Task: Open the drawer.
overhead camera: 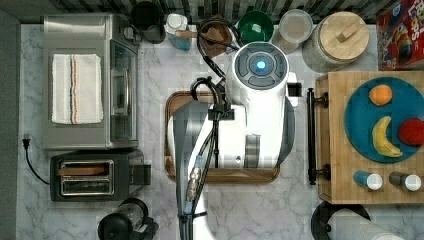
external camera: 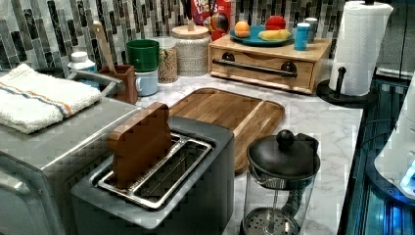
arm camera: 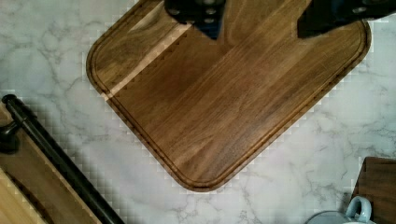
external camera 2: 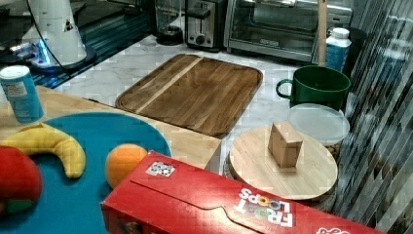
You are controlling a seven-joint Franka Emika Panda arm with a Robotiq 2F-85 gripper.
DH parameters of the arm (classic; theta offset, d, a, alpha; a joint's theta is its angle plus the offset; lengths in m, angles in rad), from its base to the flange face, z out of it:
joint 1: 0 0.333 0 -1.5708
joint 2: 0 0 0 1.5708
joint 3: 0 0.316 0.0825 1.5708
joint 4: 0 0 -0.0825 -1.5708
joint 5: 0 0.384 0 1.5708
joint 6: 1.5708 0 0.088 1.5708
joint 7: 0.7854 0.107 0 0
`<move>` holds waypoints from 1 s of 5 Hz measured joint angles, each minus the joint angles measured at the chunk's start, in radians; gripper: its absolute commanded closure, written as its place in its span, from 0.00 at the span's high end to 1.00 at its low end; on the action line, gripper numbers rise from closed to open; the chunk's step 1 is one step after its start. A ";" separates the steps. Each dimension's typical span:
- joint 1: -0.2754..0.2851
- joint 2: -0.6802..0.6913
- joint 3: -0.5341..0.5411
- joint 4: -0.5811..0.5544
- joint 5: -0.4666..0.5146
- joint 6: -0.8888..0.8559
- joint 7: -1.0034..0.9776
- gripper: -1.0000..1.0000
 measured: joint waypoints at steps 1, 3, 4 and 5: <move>-0.001 0.003 0.001 -0.003 0.000 0.002 0.000 1.00; -0.009 0.013 0.007 -0.028 -0.007 0.019 -0.006 1.00; -0.014 0.000 0.003 -0.063 -0.007 0.074 -0.088 1.00; -0.022 -0.020 -0.001 -0.111 -0.008 0.094 -0.247 1.00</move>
